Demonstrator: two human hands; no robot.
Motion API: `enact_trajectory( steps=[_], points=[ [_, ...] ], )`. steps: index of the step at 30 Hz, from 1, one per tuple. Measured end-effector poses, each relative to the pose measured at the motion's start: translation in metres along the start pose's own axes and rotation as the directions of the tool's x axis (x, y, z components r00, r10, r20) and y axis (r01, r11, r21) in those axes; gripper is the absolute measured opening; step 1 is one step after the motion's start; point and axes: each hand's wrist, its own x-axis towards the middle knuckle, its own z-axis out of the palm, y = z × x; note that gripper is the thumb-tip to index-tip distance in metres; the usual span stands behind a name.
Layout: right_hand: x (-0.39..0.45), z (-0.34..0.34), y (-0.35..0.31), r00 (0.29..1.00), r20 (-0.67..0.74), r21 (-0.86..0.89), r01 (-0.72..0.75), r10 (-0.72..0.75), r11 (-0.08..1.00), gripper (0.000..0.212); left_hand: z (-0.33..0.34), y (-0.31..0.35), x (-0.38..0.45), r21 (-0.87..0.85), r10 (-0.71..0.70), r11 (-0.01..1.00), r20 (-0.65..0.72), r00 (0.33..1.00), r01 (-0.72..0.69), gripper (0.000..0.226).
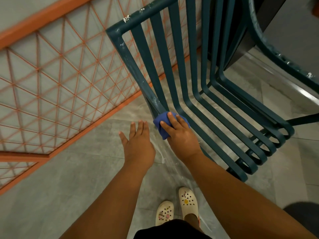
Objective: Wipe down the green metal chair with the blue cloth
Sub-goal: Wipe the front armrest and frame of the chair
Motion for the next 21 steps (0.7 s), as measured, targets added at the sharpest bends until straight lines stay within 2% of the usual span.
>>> enact_trajectory(
  steps=[2,4,9,11,13,16,19,21],
  points=[
    [0.010,-0.004,-0.009,0.996,-0.023,0.071,-0.084,0.086,0.994,0.049,-0.001,-0.002,0.001,-0.005,0.000,1.000,-0.005,1.000,0.000,0.071],
    [0.020,-0.002,-0.018,0.992,-0.029,0.098,-0.123,0.126,0.988,0.051,-0.002,-0.004,0.001,-0.006,-0.001,1.000,-0.003,1.000,0.001,0.070],
    [0.027,0.000,-0.014,0.999,-0.007,0.046,0.047,-0.047,0.998,0.069,-0.002,0.000,0.004,-0.031,0.007,0.999,-0.002,1.000,-0.007,0.070],
    [0.017,0.001,-0.002,0.997,0.015,0.022,0.073,-0.073,0.997,0.073,-0.002,0.003,0.007,-0.078,0.022,0.997,-0.007,1.000,-0.022,0.070],
    [0.001,-0.001,0.005,0.997,0.028,0.024,0.074,-0.075,0.997,0.069,-0.004,0.008,0.009,-0.154,0.051,0.987,-0.008,0.999,-0.052,0.069],
    [-0.019,-0.007,0.009,1.000,-0.021,0.093,0.005,-0.003,0.996,0.058,-0.008,0.015,0.013,-0.250,0.122,0.961,-0.016,0.992,-0.122,0.065],
    [-0.008,-0.019,0.005,0.982,-0.048,0.247,-0.164,0.181,0.955,0.052,-0.012,0.020,0.018,-0.311,0.151,0.937,-0.039,0.988,-0.156,0.065],
    [0.011,-0.019,-0.002,0.967,-0.049,0.303,-0.223,0.249,0.926,0.051,-0.014,0.022,0.022,-0.338,0.136,0.930,-0.053,0.989,-0.146,0.064]
  ],
)
